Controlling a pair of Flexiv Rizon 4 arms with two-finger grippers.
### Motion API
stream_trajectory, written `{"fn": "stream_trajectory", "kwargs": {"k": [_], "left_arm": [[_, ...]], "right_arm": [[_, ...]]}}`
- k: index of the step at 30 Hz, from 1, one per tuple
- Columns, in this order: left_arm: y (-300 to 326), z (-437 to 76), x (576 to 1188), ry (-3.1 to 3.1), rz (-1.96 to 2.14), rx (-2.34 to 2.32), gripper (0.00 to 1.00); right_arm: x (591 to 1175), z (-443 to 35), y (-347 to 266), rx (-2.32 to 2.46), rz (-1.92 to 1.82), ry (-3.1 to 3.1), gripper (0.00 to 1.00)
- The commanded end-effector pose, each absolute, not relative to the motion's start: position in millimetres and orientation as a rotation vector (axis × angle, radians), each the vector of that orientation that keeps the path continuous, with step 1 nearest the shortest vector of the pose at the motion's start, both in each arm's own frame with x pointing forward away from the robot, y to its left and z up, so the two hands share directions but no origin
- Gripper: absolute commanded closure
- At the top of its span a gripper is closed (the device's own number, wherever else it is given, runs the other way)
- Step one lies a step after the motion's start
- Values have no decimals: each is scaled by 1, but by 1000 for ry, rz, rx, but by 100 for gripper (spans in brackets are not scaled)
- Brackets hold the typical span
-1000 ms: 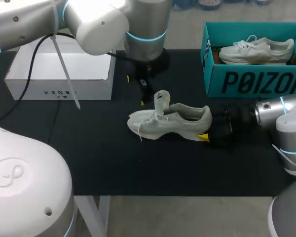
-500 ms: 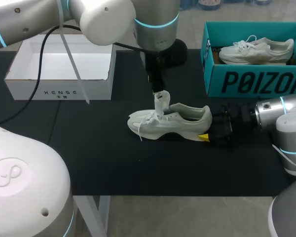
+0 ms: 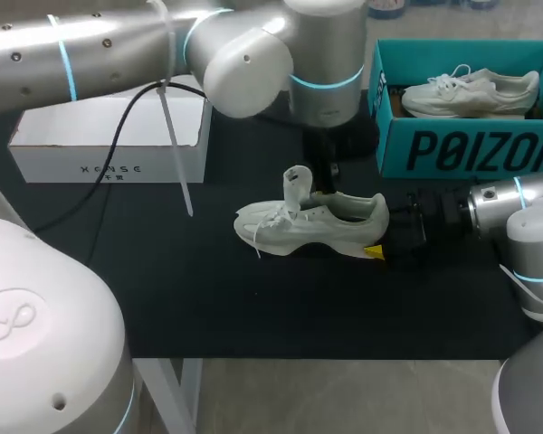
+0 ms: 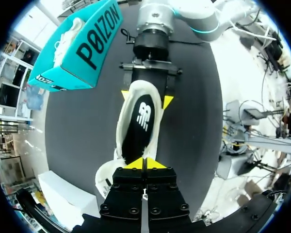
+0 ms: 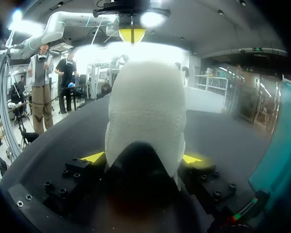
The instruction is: Take the shoe out of the shoebox, open the shoe tongue, remove and reinsert the insole, then place the shoe into the shoebox
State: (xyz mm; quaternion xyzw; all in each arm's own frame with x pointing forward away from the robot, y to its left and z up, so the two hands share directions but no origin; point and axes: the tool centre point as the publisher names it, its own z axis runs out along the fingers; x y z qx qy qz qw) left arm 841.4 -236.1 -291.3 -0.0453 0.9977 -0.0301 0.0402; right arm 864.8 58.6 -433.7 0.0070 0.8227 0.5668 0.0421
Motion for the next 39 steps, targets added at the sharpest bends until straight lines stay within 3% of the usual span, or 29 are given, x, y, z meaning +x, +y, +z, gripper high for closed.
{"fn": "stream_trajectory", "kwargs": {"k": [1, 28, 29, 33, 39], "left_arm": [[-245, -318, 851, 3081, -56, -127, 100], [-249, -366, 844, 3140, 12, 37, 100], [-250, -368, 844, 3140, 16, 43, 99], [-254, -373, 845, 3141, 20, 72, 78], [-254, -379, 847, 3145, 27, 81, 73]], "right_arm": [[865, -437, 60, 24, 1733, 2519, 100], [865, -437, 60, 24, 1733, 2519, 100], [865, -437, 60, 24, 1733, 2519, 100], [865, -437, 60, 24, 1733, 2519, 100], [865, -437, 60, 24, 1733, 2519, 100]]}}
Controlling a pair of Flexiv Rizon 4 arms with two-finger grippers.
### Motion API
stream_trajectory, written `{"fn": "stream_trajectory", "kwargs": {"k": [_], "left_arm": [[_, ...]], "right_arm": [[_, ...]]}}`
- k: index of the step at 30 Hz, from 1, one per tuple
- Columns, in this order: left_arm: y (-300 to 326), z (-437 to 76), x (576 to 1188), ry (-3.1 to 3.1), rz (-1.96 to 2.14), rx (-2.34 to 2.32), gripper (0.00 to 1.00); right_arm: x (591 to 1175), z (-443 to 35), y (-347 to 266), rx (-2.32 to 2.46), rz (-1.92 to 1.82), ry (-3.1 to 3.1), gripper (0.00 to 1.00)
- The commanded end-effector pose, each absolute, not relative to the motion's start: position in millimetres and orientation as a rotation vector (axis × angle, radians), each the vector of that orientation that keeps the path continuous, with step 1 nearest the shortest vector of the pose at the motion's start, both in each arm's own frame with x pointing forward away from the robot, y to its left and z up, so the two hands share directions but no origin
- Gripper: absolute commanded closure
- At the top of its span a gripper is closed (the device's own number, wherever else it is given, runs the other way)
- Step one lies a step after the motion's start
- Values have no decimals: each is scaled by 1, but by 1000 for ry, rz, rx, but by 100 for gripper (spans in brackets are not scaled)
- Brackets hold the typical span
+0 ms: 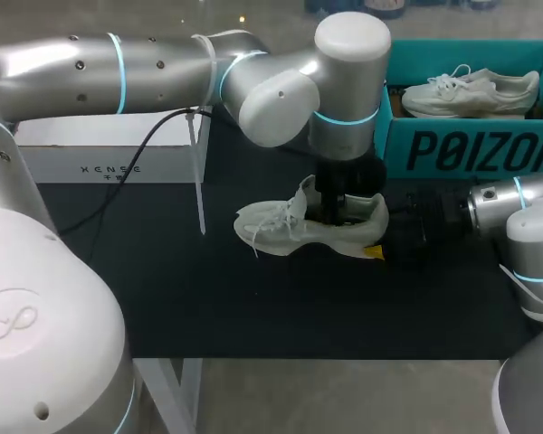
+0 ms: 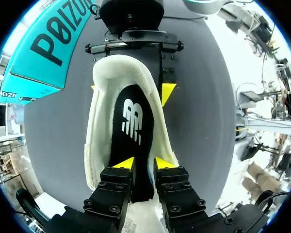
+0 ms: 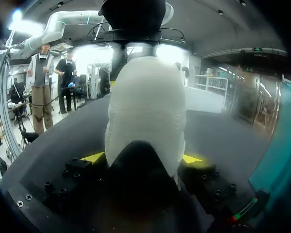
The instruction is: Take the shoe out of the shoebox, open the shoe tongue, remove and reinsert the insole, then place the shoe into the shoebox
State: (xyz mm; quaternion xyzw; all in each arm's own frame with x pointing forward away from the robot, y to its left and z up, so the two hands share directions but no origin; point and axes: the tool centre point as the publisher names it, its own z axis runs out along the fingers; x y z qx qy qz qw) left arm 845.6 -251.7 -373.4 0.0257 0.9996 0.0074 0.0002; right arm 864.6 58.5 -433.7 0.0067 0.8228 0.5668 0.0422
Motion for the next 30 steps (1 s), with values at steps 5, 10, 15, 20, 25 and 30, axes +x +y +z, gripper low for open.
{"fn": "stream_trajectory", "kwargs": {"k": [5, 10, 15, 20, 25, 30], "left_arm": [[-254, -383, 850, 3152, 25, 93, 74], [-254, -391, 856, 3148, 40, 123, 73], [-256, -407, 857, 3130, 45, 205, 72], [-259, -432, 850, 3099, 108, 285, 100], [-258, -445, 843, 3037, 100, 273, 100], [-252, -442, 844, 2988, 31, 200, 100]], "right_arm": [[865, -437, 60, 24, 1733, 2519, 100], [865, -437, 60, 24, 1733, 2519, 100], [865, -437, 60, 24, 1733, 2519, 100], [865, -437, 60, 24, 1733, 2519, 100], [865, -437, 60, 24, 1733, 2519, 100], [865, -437, 60, 24, 1733, 2519, 100]]}}
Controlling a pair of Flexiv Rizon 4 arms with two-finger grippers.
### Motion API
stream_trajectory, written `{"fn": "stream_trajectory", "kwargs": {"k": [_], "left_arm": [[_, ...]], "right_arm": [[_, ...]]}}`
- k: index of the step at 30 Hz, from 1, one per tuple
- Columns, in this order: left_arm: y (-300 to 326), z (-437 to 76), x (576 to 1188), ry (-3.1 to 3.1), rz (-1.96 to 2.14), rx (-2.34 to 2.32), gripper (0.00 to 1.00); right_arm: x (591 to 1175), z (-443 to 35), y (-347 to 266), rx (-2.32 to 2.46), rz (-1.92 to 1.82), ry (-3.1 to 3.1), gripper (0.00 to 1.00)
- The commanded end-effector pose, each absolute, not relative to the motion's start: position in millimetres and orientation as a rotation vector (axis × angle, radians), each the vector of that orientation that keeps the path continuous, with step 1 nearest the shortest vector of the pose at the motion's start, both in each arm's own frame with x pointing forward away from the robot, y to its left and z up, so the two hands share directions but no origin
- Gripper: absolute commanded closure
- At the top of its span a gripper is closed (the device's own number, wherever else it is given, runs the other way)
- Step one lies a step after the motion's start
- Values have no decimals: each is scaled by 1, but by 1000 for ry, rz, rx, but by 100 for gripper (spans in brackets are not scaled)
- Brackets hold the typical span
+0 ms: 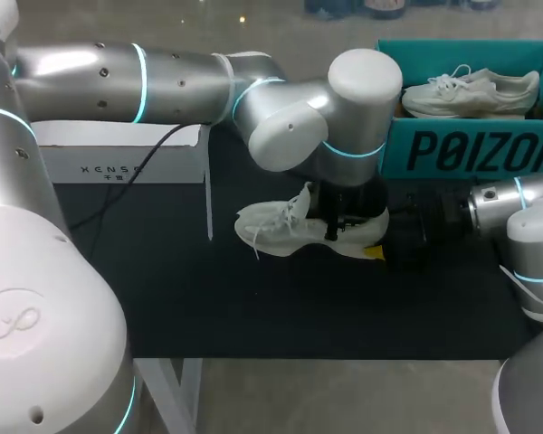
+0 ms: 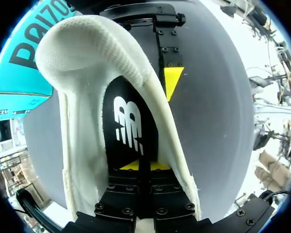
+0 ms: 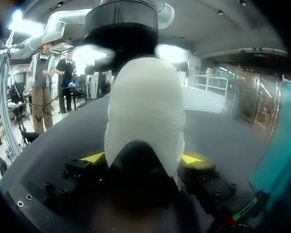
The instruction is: Take the shoe out of the shoebox, open the shoe tongue, remove and reinsert the insole, then place the shoe into the shoebox
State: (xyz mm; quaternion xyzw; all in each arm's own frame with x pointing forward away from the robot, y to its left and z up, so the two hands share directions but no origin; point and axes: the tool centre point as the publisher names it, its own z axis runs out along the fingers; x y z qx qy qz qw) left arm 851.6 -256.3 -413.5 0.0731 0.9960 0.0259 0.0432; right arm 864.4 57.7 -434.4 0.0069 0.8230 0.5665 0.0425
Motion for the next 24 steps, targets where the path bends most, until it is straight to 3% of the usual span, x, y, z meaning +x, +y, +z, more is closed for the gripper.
{"fn": "stream_trajectory", "kwargs": {"k": [1, 24], "left_arm": [[-251, -440, 844, 2969, 18, 191, 100], [-246, -401, 851, 2831, -34, 108, 100]], "right_arm": [[865, -437, 60, 24, 1733, 2519, 100], [865, -437, 60, 24, 1733, 2519, 100]]}}
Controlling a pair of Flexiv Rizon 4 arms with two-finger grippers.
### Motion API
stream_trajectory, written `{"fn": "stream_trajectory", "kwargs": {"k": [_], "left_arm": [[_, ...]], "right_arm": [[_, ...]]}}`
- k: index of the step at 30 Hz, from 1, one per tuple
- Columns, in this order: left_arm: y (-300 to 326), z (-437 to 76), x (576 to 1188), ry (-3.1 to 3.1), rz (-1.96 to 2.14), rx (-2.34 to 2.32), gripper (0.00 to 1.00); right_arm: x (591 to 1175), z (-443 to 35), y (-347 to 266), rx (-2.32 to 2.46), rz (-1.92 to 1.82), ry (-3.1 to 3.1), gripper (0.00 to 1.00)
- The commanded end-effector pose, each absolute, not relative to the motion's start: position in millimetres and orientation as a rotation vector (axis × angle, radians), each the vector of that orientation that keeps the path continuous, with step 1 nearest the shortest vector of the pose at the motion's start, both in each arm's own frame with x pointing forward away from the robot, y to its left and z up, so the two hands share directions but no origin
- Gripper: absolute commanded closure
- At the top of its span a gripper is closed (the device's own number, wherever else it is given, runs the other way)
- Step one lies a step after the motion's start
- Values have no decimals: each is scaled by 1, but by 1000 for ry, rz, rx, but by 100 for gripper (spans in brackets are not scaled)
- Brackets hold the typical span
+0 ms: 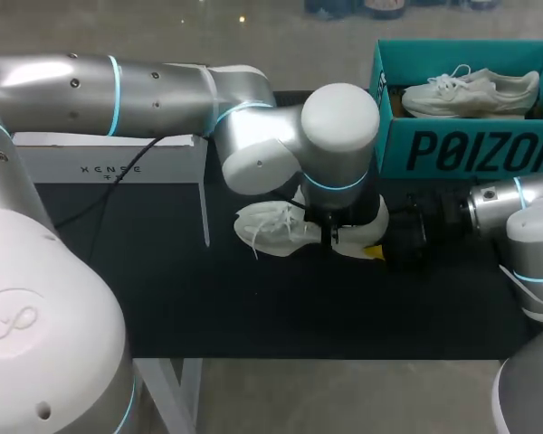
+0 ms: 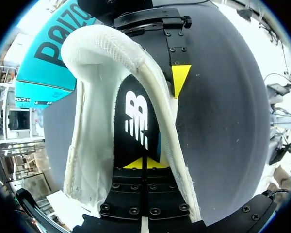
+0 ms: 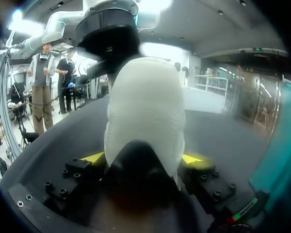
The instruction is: Take the shoe out of the shoebox, open the shoe tongue, remove and reinsert the insole, then place the shoe into the shoebox
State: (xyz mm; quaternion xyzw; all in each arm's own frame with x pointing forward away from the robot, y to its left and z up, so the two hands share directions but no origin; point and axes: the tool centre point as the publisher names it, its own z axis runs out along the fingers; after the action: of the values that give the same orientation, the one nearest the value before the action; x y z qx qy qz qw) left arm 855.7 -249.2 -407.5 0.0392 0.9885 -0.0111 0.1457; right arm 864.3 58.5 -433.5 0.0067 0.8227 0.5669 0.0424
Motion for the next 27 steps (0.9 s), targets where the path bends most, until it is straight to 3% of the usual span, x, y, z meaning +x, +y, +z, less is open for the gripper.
{"fn": "stream_trajectory", "kwargs": {"k": [1, 27], "left_arm": [[-246, -399, 851, 2822, -37, 101, 100], [-248, -339, 859, 2686, -98, 52, 100]], "right_arm": [[865, -437, 60, 24, 1733, 2519, 100], [865, -437, 60, 24, 1733, 2519, 100]]}}
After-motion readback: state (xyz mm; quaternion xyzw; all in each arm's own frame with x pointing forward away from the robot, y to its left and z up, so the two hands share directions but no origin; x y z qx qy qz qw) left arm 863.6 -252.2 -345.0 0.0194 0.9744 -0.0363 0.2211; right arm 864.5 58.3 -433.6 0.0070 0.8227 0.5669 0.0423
